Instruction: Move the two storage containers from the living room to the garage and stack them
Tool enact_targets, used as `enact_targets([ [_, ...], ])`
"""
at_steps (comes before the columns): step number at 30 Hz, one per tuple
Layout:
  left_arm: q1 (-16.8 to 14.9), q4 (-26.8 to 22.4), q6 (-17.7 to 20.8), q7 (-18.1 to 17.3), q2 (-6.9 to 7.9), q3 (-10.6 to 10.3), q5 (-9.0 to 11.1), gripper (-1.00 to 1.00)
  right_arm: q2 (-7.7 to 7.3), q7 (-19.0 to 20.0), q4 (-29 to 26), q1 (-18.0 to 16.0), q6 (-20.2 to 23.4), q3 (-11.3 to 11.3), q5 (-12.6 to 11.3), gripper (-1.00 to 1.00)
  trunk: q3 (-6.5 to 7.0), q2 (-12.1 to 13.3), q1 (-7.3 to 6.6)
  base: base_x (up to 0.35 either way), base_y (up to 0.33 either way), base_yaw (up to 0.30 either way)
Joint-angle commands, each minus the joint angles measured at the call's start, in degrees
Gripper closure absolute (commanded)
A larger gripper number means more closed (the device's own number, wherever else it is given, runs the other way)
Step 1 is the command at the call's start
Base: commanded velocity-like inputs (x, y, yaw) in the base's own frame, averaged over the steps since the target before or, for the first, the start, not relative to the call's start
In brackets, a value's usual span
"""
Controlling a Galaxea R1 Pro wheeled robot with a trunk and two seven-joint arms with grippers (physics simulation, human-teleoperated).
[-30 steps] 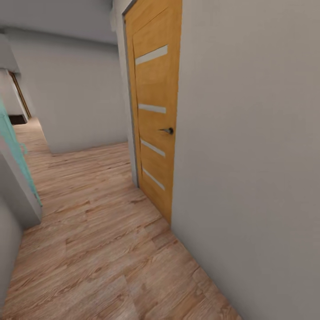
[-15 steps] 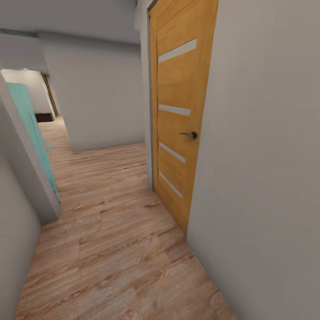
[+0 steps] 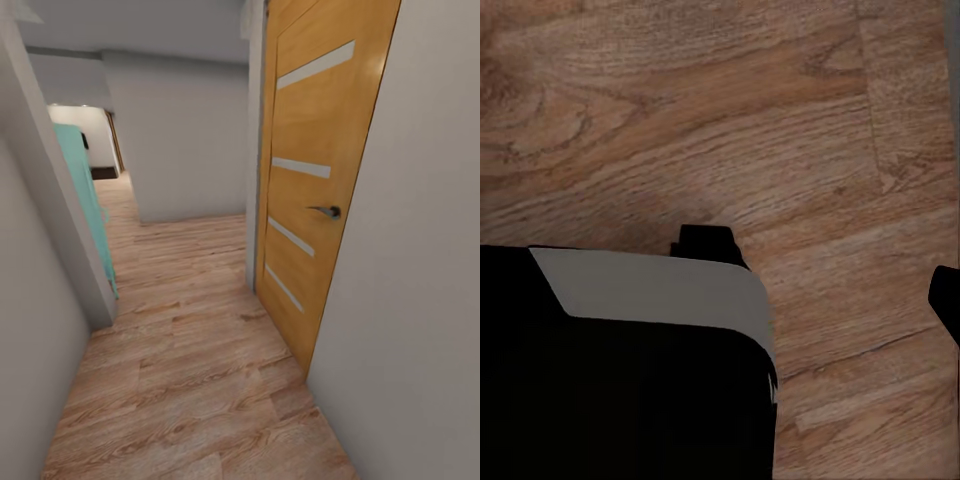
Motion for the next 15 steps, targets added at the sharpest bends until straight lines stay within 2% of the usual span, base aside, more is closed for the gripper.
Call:
enact_targets([
  [1, 0.0, 0.0, 0.1, -0.1, -0.01, 0.1, 0.6, -1.00, 0.03, 0.0, 0.2, -0.1, -0.4, 0.5, -0.6, -1.00, -0.08, 0.0, 0.03, 0.320, 0.000, 0.266],
  [5, 0.0, 0.0, 0.1, -0.1, -0.01, 0.1, 1.4, -1.00, 0.07, 0.0, 0.2, 0.0, -0.3, 0.5, -0.6, -1.00, -0.18, 0.0, 0.03, 0.320, 0.000, 0.266],
  [12, 0.0, 0.0, 0.1, -0.1, -0.01, 0.1, 1.7, -1.00, 0.01, 0.0, 0.2, 0.0, -0.4, 0.5, -0.6, -1.00, -0.36, 0.0, 0.03, 0.310, 0.000, 0.266],
  [15, 0.0, 0.0, 0.1, -0.1, -0.01, 0.1, 1.7, -1.00, 0.00, 0.0, 0.2, -0.1, -0.3, 0.5, -0.6, -1.00, -0.40, 0.0, 0.03, 0.314, 0.000, 0.145],
])
